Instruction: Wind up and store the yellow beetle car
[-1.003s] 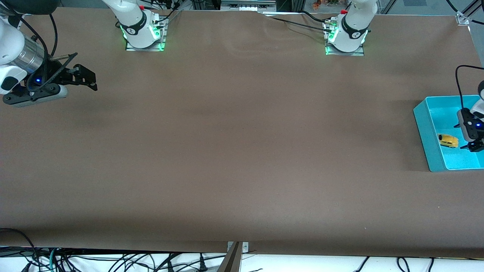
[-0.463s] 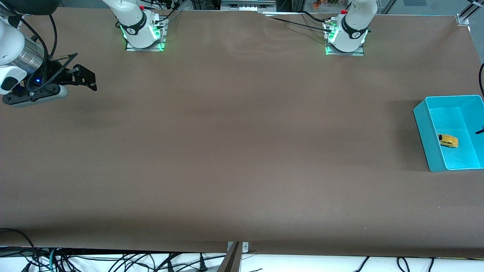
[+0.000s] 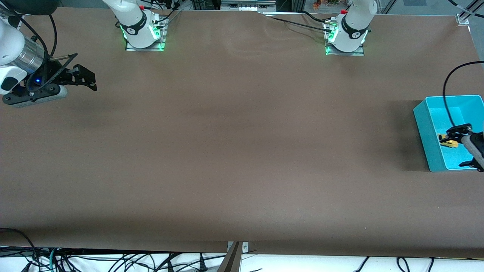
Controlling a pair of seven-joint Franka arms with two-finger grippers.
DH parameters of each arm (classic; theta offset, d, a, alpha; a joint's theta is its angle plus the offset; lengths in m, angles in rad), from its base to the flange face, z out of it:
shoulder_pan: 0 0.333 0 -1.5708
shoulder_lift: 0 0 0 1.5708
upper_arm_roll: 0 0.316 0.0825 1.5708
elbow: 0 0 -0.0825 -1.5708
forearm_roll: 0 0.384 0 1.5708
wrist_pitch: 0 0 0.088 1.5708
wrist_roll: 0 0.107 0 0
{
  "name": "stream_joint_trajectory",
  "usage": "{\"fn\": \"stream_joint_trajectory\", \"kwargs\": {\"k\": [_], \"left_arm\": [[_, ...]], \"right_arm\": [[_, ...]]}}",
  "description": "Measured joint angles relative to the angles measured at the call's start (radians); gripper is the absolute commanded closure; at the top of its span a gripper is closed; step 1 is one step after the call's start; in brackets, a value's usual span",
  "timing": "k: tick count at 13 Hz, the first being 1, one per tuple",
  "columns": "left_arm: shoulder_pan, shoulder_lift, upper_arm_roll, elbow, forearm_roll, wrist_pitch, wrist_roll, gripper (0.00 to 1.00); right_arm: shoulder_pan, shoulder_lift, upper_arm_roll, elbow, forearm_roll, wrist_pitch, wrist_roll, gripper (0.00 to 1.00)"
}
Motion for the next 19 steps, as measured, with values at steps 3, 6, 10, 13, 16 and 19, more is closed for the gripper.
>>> {"fn": "stream_joint_trajectory", "kwargs": {"k": [3, 6, 10, 13, 16, 19], "left_arm": [[-0.113, -0.049, 0.009, 0.014, 0.0, -0.029, -0.29, 0.0], [-0.237, -0.158, 0.028, -0.033, 0.0, -0.072, -0.679, 0.0], [-0.305, -0.331, 0.041, -0.181, 0.0, -0.076, -1.025, 0.0], [-0.325, -0.444, 0.08, -0.295, 0.0, -0.077, -1.054, 0.0], [-0.361, -0.495, 0.138, -0.353, 0.0, -0.119, -1.054, 0.0], [-0.369, -0.511, 0.137, -0.354, 0.0, -0.174, -1.096, 0.0]], "right_arm": [[0.0, 0.0, 0.0, 0.0, 0.0, 0.0, 0.0, 0.0], [0.0, 0.0, 0.0, 0.0, 0.0, 0.0, 0.0, 0.0], [0.0, 0.0, 0.0, 0.001, 0.0, 0.0, 0.0, 0.0], [0.0, 0.0, 0.0, 0.001, 0.0, 0.0, 0.0, 0.0], [0.0, 0.0, 0.0, 0.001, 0.0, 0.0, 0.0, 0.0], [0.0, 0.0, 0.0, 0.001, 0.0, 0.0, 0.0, 0.0]]}}
